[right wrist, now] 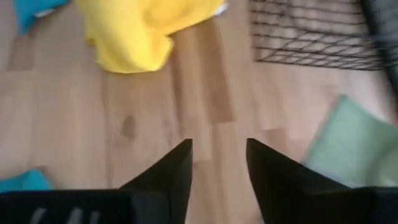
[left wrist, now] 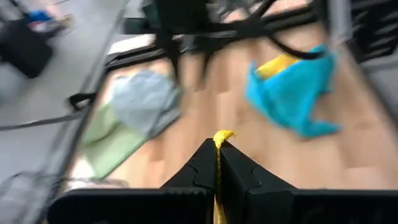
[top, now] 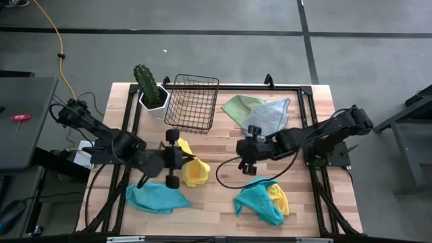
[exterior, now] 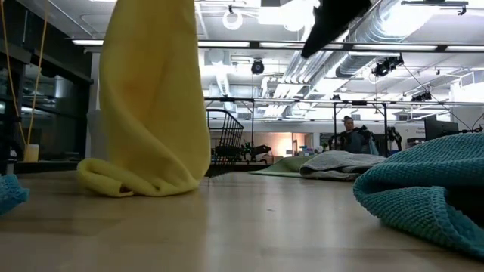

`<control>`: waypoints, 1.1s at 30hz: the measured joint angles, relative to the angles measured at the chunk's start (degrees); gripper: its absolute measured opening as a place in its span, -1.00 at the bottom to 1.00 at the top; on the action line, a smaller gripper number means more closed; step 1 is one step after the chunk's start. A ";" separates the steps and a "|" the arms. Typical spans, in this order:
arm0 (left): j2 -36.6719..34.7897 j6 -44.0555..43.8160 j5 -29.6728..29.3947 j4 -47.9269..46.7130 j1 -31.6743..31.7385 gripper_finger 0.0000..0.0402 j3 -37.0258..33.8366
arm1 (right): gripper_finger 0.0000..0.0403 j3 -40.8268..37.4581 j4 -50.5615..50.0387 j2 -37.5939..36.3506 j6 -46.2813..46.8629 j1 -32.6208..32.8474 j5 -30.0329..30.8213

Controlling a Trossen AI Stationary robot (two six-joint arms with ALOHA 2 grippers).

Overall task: Fold microfiber towels
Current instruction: Fold the left yellow microfiber cloth

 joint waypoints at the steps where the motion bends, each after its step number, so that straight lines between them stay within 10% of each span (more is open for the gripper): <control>1: 0.51 -0.02 -2.03 -0.69 0.01 -1.00 0.19 | -0.23 -2.02 2.96 0.00 0.07 -0.02 -1.30; 14: -0.22 -6.44 -8.41 -1.18 0.87 -1.00 -4.96 | -0.08 -23.92 52.10 3.81 -0.51 1.78 -6.35; 27: -0.16 -4.92 -6.13 3.96 5.74 -1.00 -8.15 | -0.12 -0.79 50.71 24.06 -27.73 7.25 -6.67; 33: -0.16 -4.92 -5.99 3.98 5.67 -1.00 -8.15 | -0.51 6.08 49.24 27.12 -32.20 6.69 -6.97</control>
